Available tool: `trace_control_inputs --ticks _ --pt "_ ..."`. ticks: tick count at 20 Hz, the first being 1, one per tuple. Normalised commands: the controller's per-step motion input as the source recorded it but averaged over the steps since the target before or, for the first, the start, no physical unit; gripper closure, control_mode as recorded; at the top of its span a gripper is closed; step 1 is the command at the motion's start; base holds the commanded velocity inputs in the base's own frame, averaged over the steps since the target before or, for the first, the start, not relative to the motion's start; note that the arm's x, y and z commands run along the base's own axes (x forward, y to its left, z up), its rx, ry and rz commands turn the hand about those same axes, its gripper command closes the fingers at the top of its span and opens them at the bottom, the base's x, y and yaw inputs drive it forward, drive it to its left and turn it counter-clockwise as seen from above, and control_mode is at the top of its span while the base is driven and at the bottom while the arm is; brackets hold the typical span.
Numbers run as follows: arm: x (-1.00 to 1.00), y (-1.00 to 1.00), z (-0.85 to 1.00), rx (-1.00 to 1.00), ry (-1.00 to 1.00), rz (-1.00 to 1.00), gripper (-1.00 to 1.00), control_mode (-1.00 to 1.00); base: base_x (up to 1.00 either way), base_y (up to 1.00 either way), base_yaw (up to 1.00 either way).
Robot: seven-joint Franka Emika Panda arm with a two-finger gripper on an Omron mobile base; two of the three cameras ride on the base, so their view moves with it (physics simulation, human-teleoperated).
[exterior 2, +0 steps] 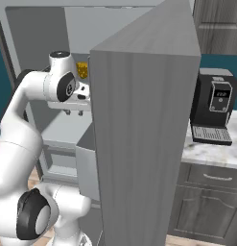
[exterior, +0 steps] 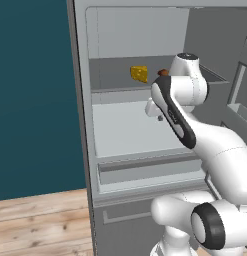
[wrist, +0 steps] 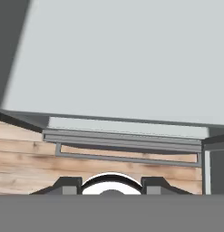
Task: Take the cheese, chicken drumstick, and squash from the fridge and place them on the plate on the dining counter to create an appetizer plate.
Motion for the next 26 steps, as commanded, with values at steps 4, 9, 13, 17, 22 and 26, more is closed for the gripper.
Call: trace_control_inputs --ticks 4,9,13,17,22,26 --pt "0.0 0.0 0.01 0.0 -0.01 0.0 -1.0 -1.0 0.0 0.0 0.0" --pt "0.0 -0.08 0.28 0.0 -0.06 0.0 -1.0 -1.0 0.0 0.0 0.0" --pt "0.0 -0.13 0.39 0.0 -0.09 0.0 -1.0 -1.0 0.0 0.0 0.0" --pt "0.0 -0.16 0.35 0.0 -0.1 0.0 -1.0 -1.0 0.0 0.0 0.0" --pt "0.07 -0.19 0.16 0.0 -0.09 -0.01 -1.0 -1.0 0.0 0.0 0.0" --pt "0.07 -0.2 0.09 -0.03 -0.13 -0.05 -1.0 -1.0 0.0 0.0 0.0"
